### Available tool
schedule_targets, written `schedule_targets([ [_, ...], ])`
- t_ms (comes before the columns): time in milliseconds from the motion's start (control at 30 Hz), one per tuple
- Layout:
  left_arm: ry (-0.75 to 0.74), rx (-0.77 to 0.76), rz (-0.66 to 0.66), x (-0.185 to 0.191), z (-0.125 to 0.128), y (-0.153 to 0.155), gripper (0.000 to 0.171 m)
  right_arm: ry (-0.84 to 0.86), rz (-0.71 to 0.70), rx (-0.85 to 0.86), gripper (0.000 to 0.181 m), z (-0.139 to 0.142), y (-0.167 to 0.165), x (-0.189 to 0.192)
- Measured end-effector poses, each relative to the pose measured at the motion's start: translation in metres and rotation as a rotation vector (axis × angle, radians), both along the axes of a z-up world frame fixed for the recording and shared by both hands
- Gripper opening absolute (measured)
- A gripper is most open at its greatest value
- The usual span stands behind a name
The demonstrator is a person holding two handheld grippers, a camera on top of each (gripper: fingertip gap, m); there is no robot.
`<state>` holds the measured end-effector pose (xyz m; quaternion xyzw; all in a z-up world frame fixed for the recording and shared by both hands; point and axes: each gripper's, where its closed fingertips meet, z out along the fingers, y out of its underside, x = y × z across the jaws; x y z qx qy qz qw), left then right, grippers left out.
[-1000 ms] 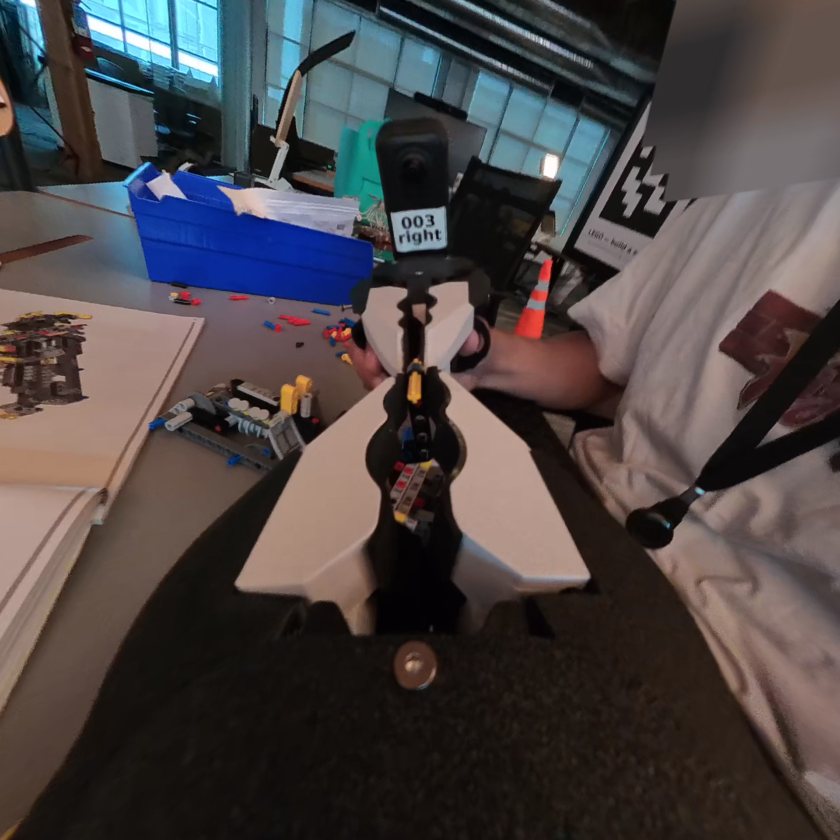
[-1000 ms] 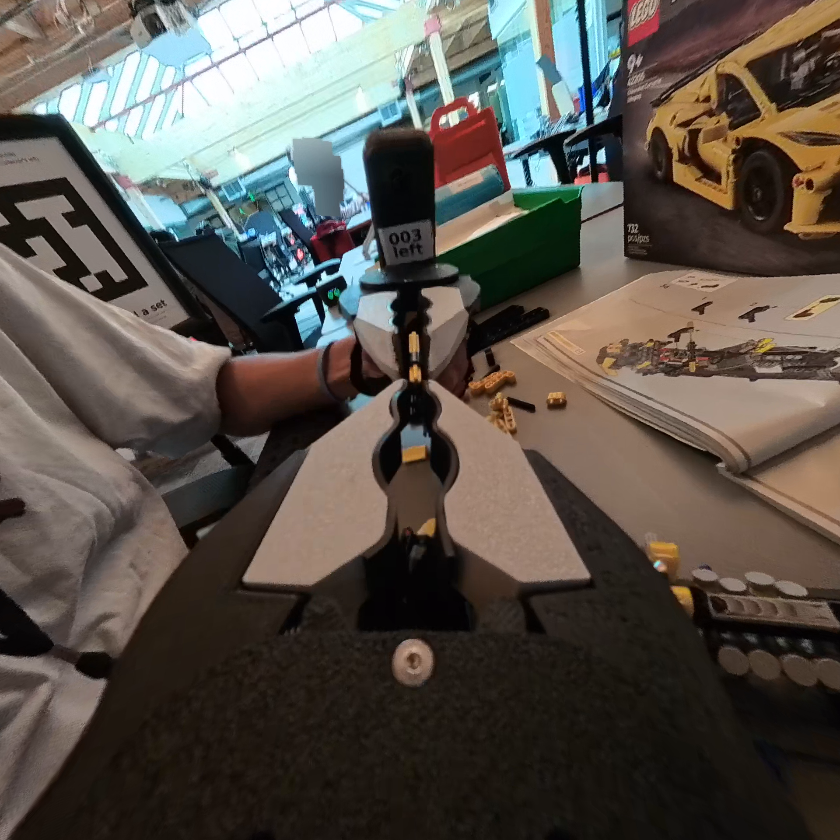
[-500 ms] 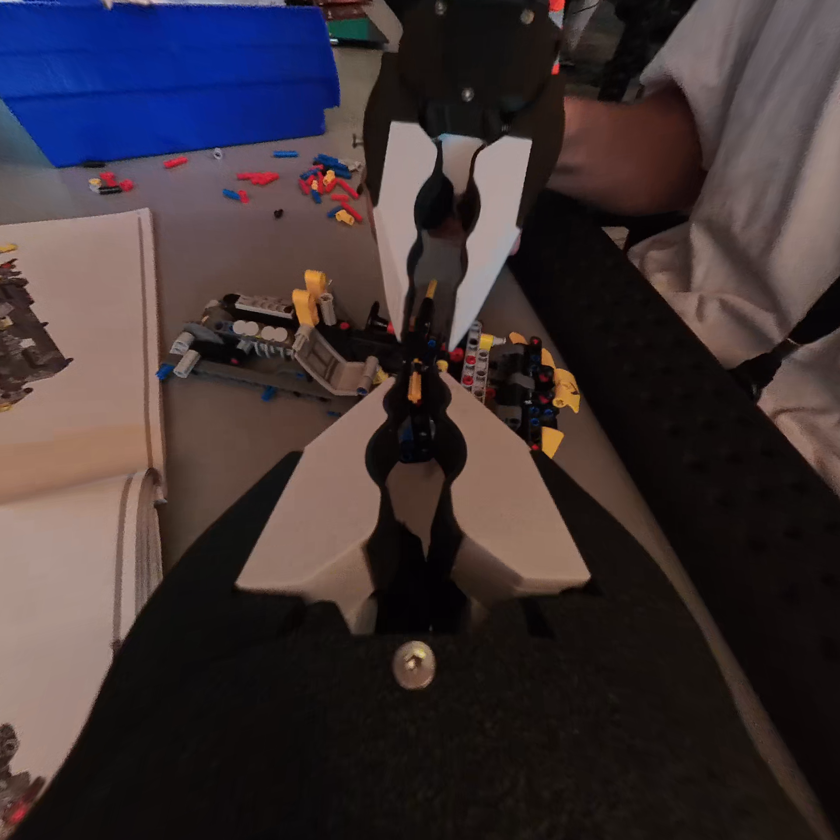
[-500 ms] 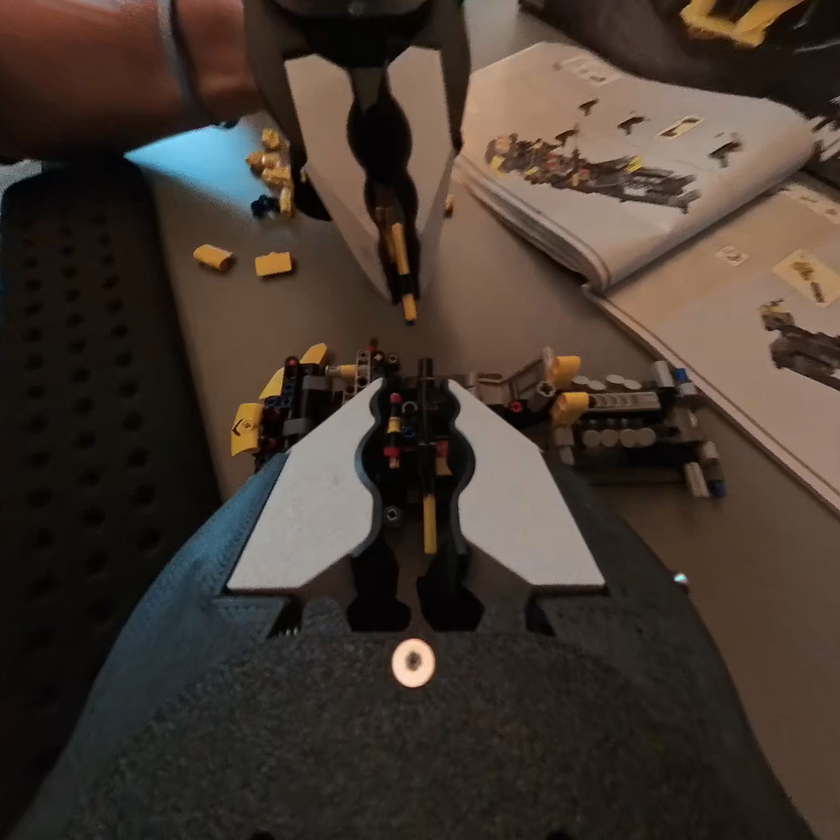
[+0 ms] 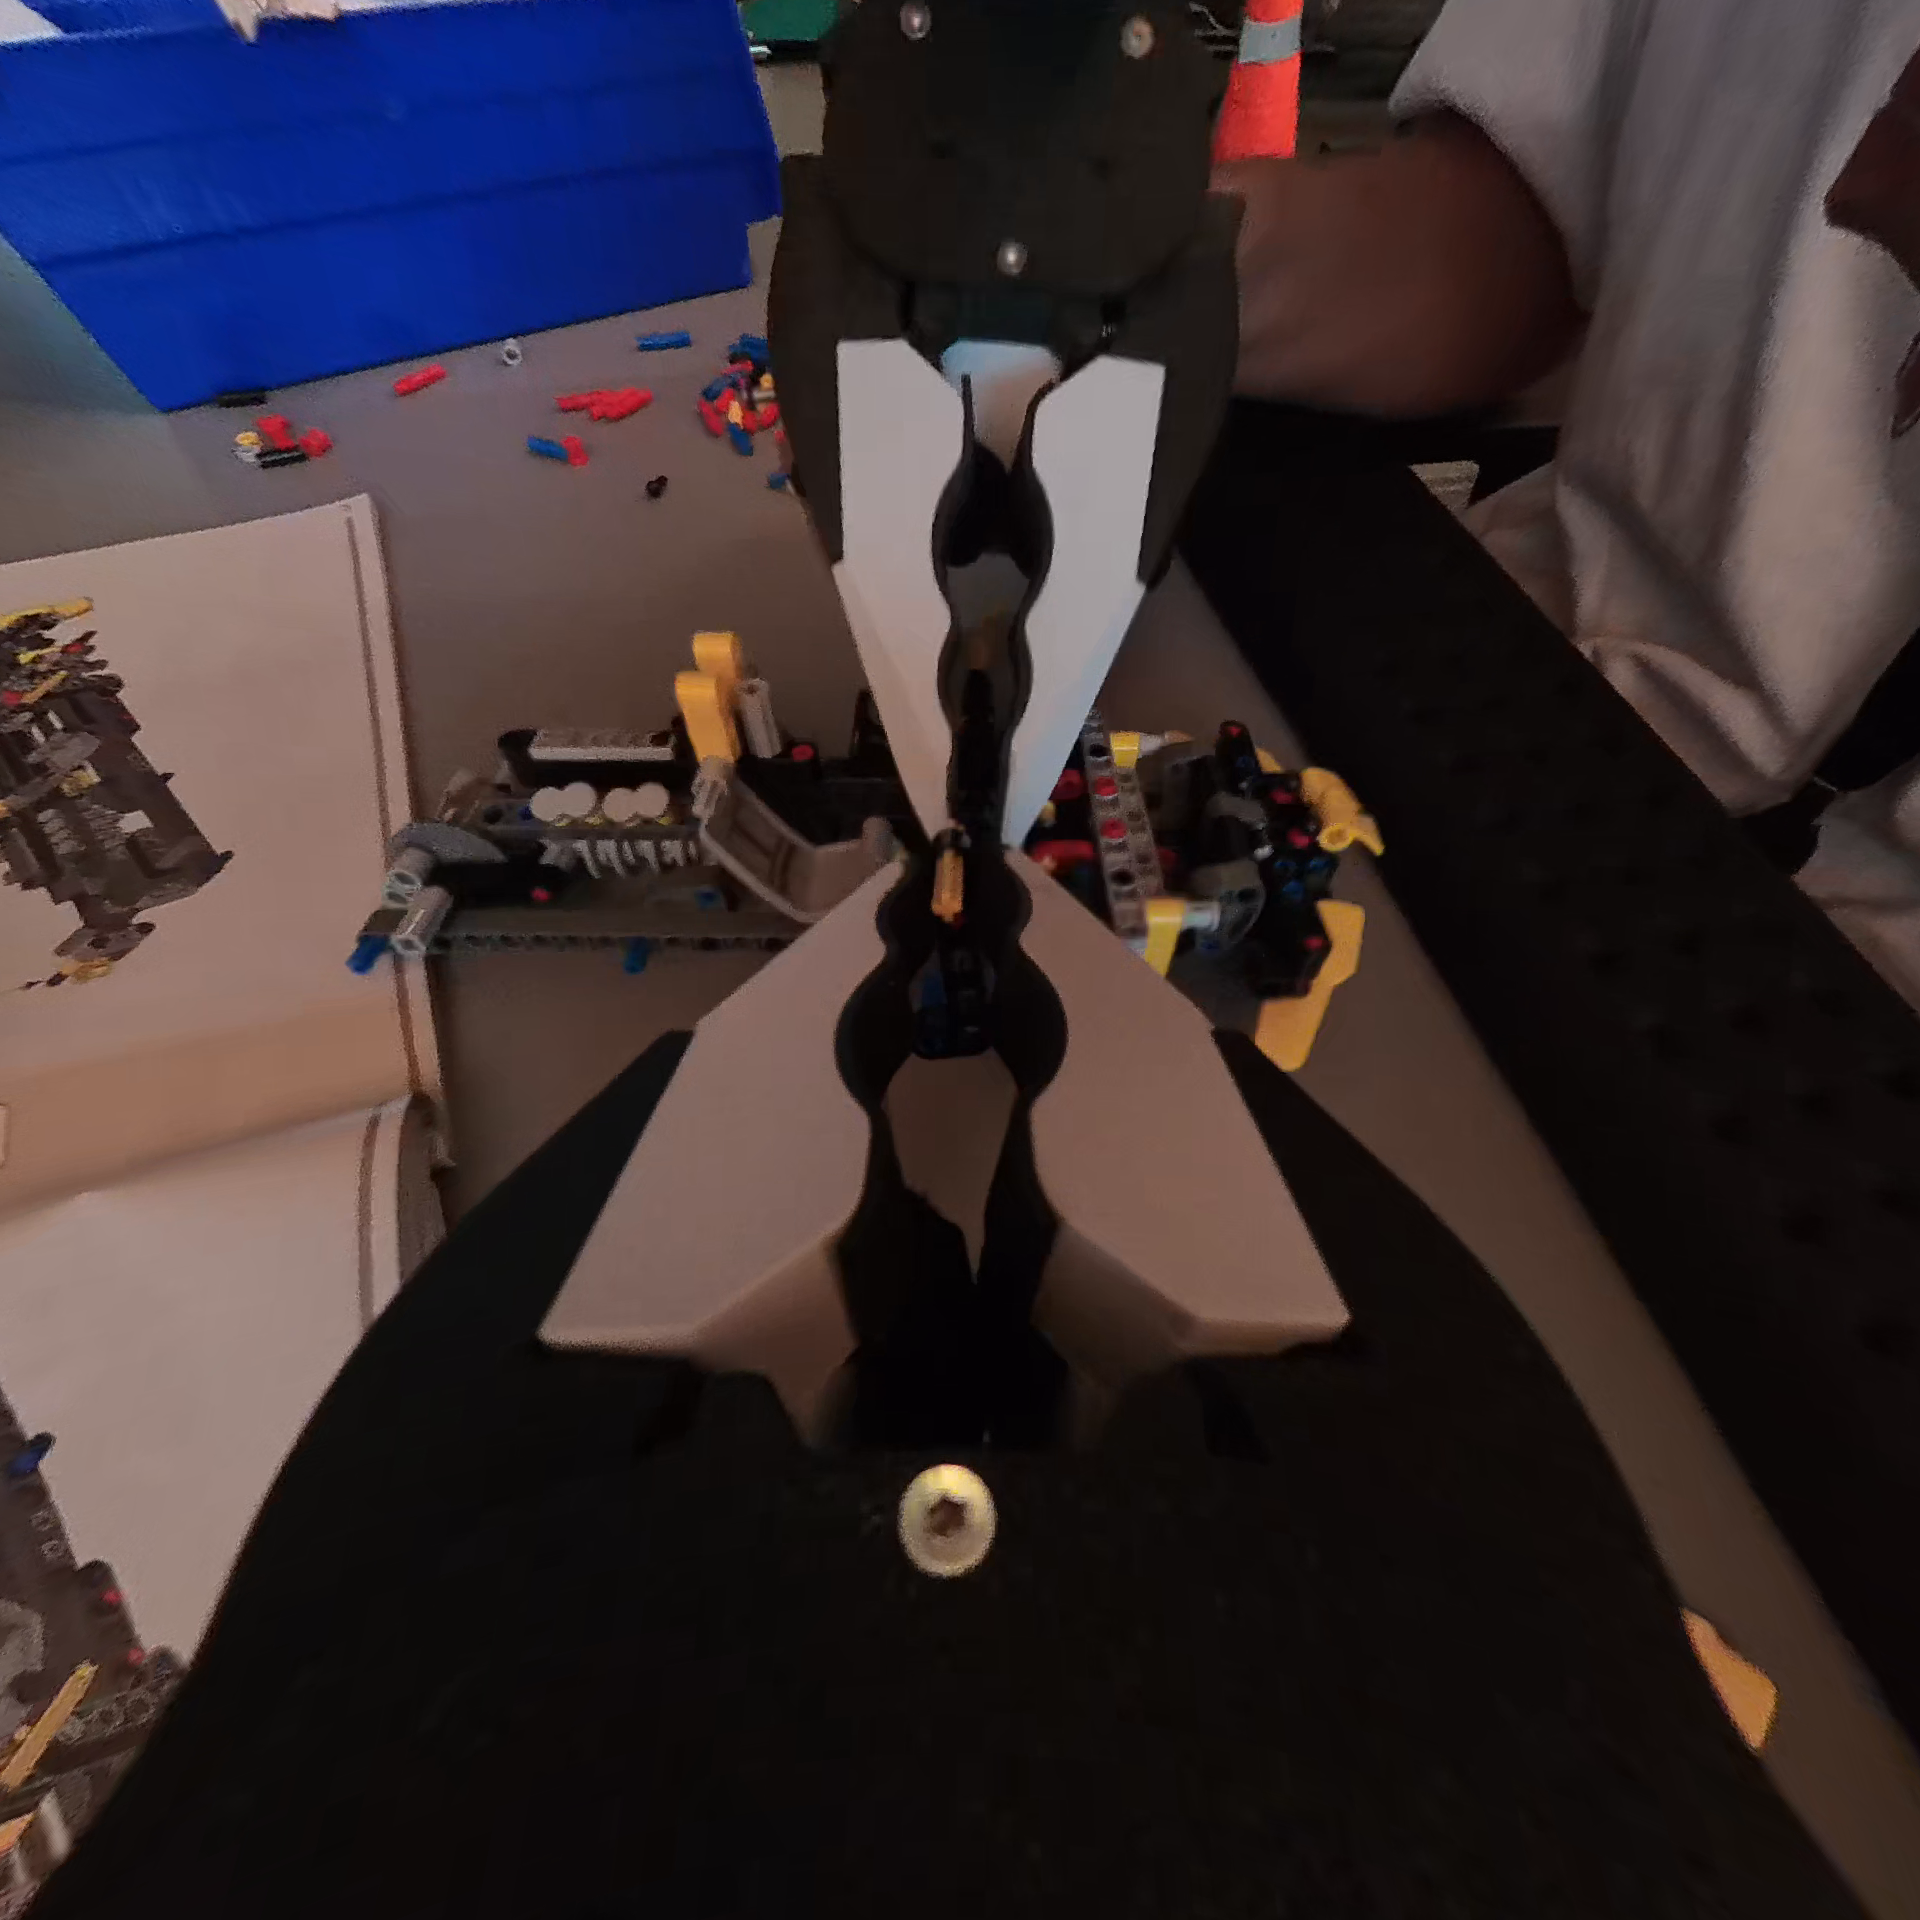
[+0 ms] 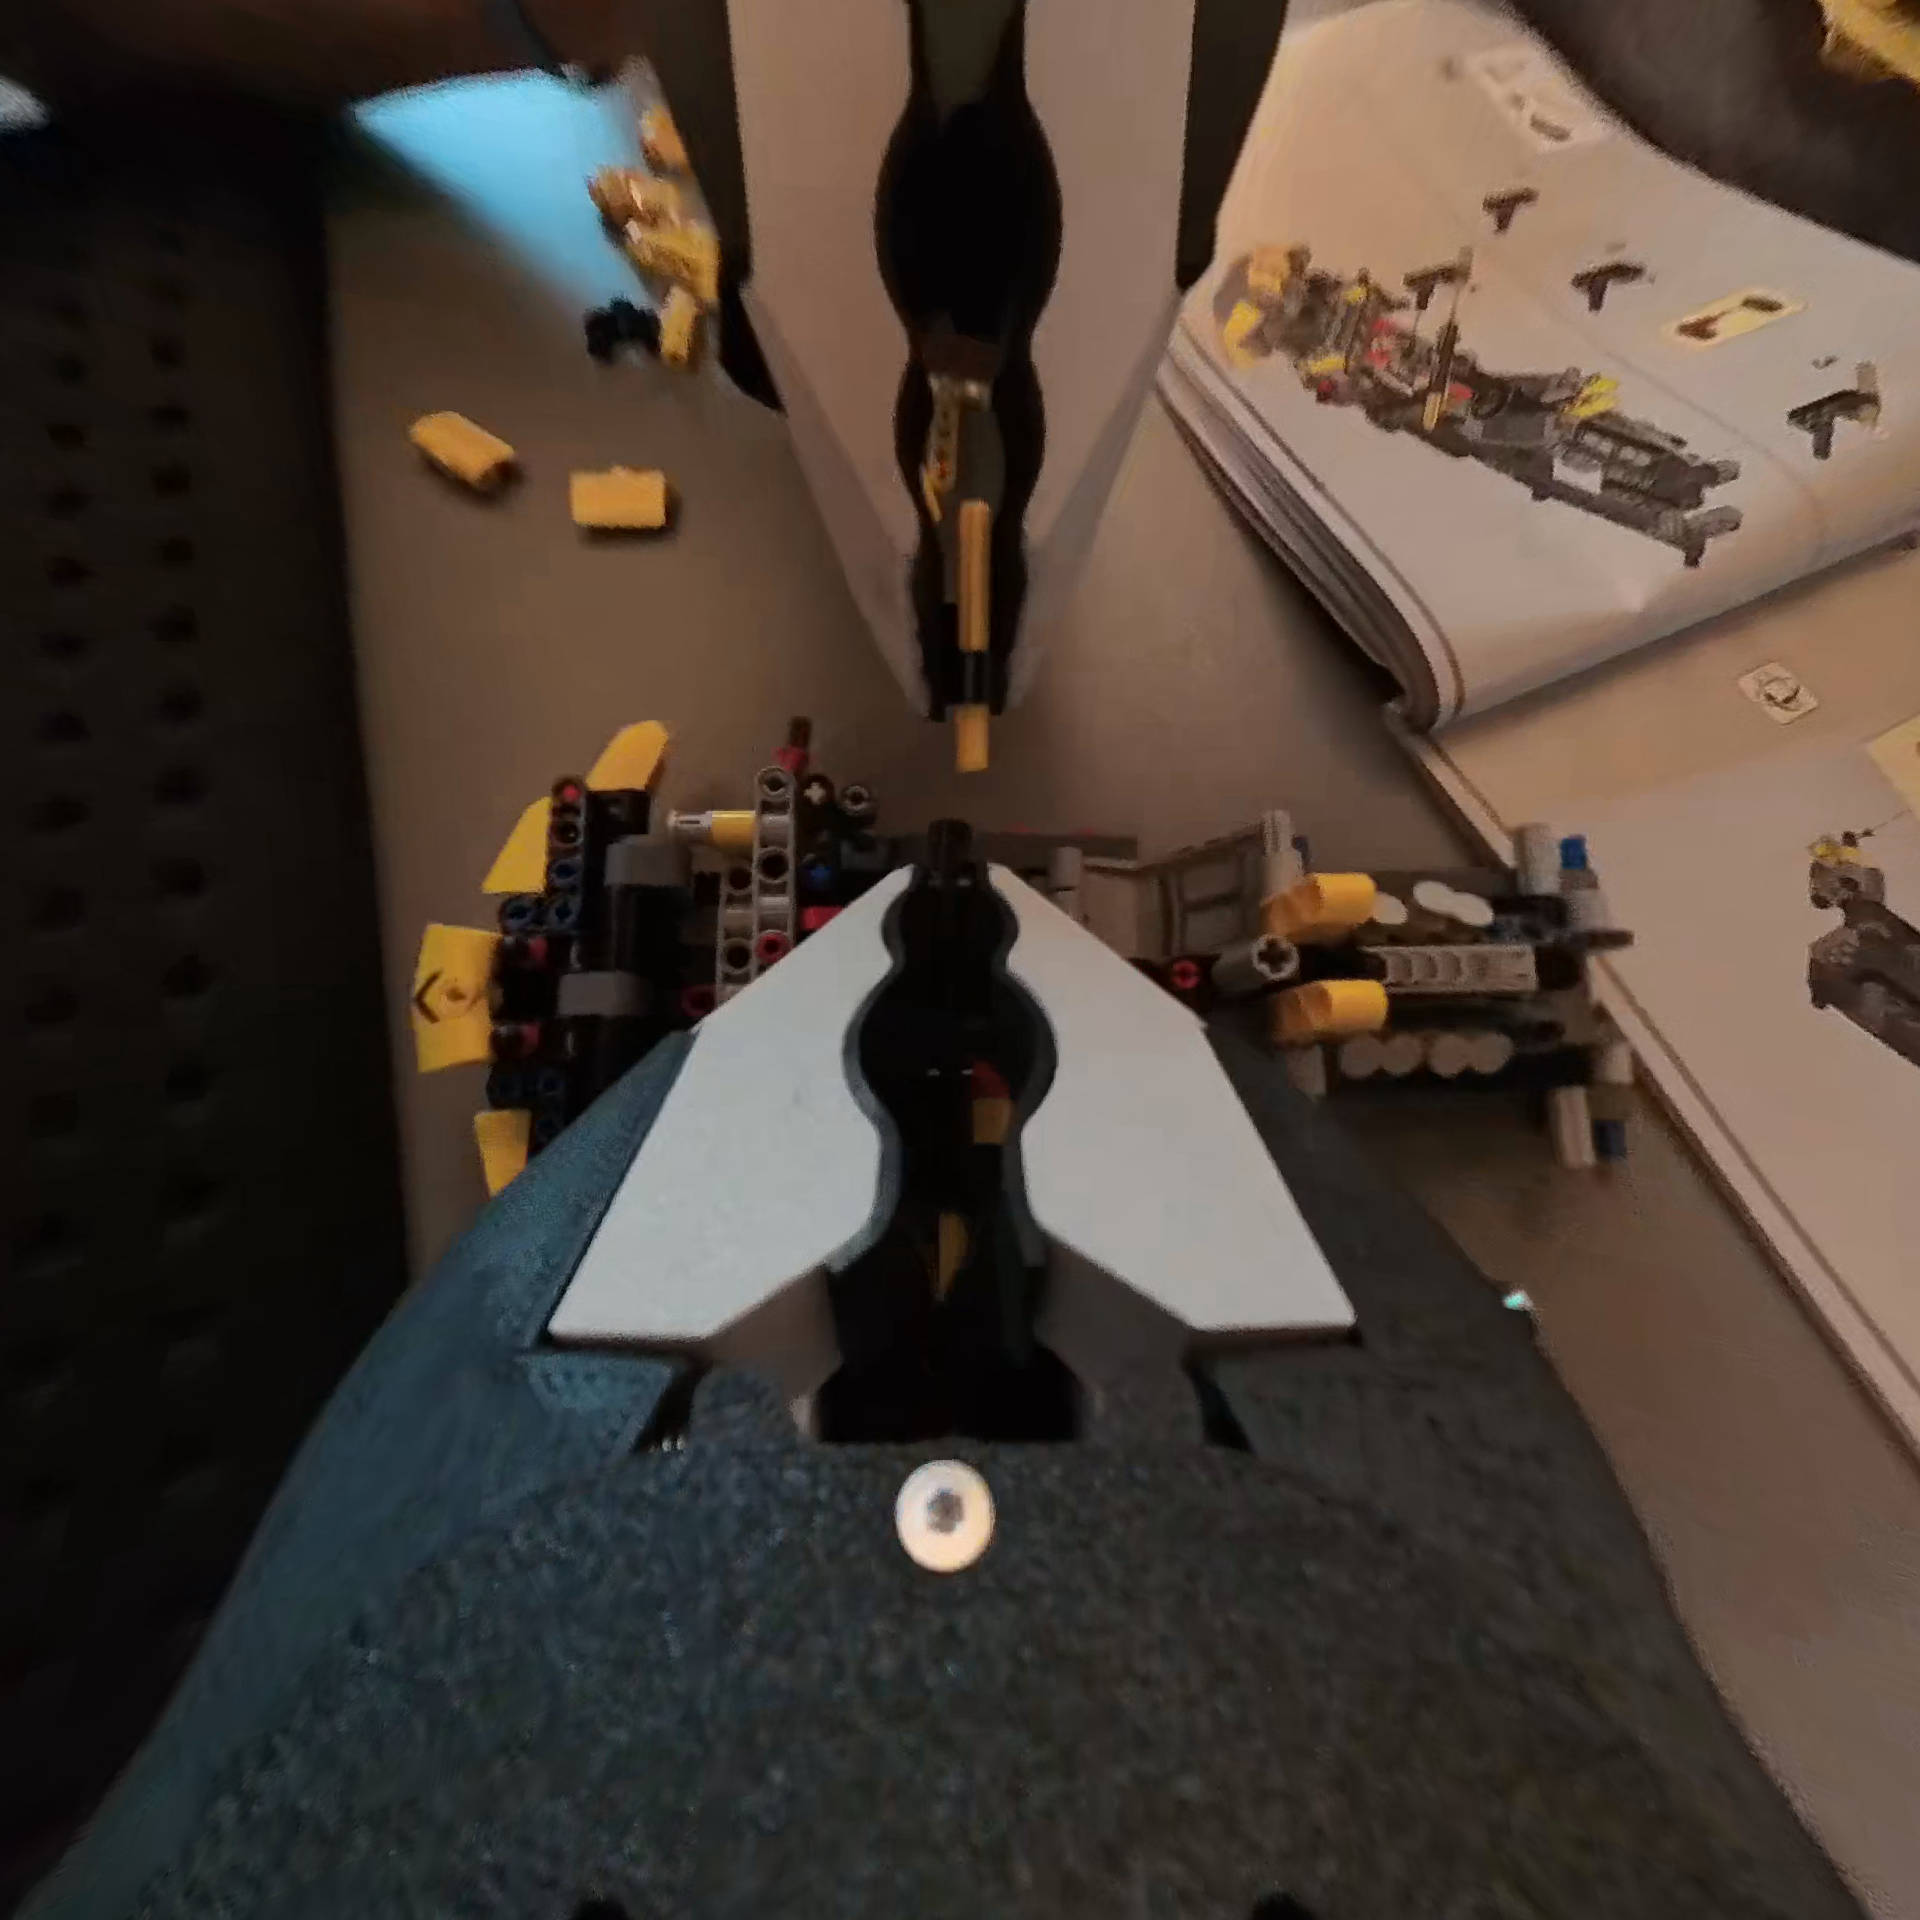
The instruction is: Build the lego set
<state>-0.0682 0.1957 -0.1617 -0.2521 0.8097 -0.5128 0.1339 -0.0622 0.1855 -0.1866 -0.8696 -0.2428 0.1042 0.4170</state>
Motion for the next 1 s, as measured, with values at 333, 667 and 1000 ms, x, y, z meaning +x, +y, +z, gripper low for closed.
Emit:
schedule_targets([
  [333,-0.028,-0.039,-0.003,0.002,0.008,-0.008,0.004,0.23,-0.009,0.109,0.007,0.025,-0.002,-0.002],
  [667,-0.043,-0.077,-0.007,0.002,0.015,-0.009,0.005,0.26,-0.012,0.128,0.007,0.029,-0.002,-0.003],
  [1000,-0.048,-0.112,-0.012,0.001,0.019,-0.01,0.005,0.266,-0.008,0.133,0.007,0.03,-0.002,-0.003],
])
